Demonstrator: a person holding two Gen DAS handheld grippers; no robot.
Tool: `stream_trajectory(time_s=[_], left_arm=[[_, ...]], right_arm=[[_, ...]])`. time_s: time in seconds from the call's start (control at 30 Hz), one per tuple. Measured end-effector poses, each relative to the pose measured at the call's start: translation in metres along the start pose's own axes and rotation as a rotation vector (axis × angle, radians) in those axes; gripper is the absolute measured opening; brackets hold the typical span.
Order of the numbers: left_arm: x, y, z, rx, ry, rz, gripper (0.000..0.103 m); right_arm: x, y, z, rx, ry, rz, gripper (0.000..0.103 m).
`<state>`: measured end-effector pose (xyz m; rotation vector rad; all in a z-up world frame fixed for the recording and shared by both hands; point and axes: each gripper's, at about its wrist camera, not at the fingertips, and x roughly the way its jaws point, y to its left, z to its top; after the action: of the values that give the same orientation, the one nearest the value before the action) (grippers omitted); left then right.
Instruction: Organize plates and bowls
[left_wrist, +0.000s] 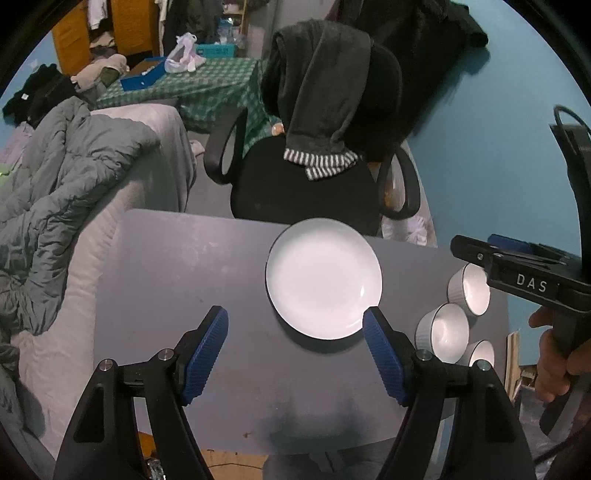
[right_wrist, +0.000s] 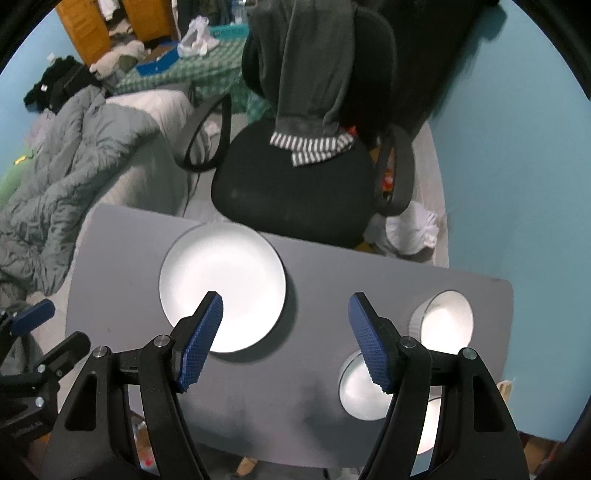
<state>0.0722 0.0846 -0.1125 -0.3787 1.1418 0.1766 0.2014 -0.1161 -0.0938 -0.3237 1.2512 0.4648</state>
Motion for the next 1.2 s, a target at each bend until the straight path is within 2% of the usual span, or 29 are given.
stream_trajectory(time_s=[0.2,0.4,0.6,0.93,1.2], left_arm=[[-0.034,-0.003,0.003,0.018,-0.093,0.027,0.077],[-0.063,-0.016,0.005,0.083,-0.172,0.049,0.077],[-0.083,-0.030,0.005,0.177,-0.222,0.066,0.081],[-0.095,-0.042,0.000,0.255,-0.243,0.028,0.081],[-0.096,-0.049,-0.001,0.277,-0.211,-0.047,0.081]], right_arm=[[-0.031,-0.002,-0.003,0.025,-0.066,0.004,0.070],[-0.060,0.001,-0.007,0.033,-0.133,-0.019,0.070],[-0.081,-0.002,-0.014,0.073,-0.174,-0.002,0.070],[-0.104,-0.011,-0.035,0.155,-0.217,-0.010,0.070],[-0.111,-0.023,-0.052,0.215,-0.217,-0.031,0.070]])
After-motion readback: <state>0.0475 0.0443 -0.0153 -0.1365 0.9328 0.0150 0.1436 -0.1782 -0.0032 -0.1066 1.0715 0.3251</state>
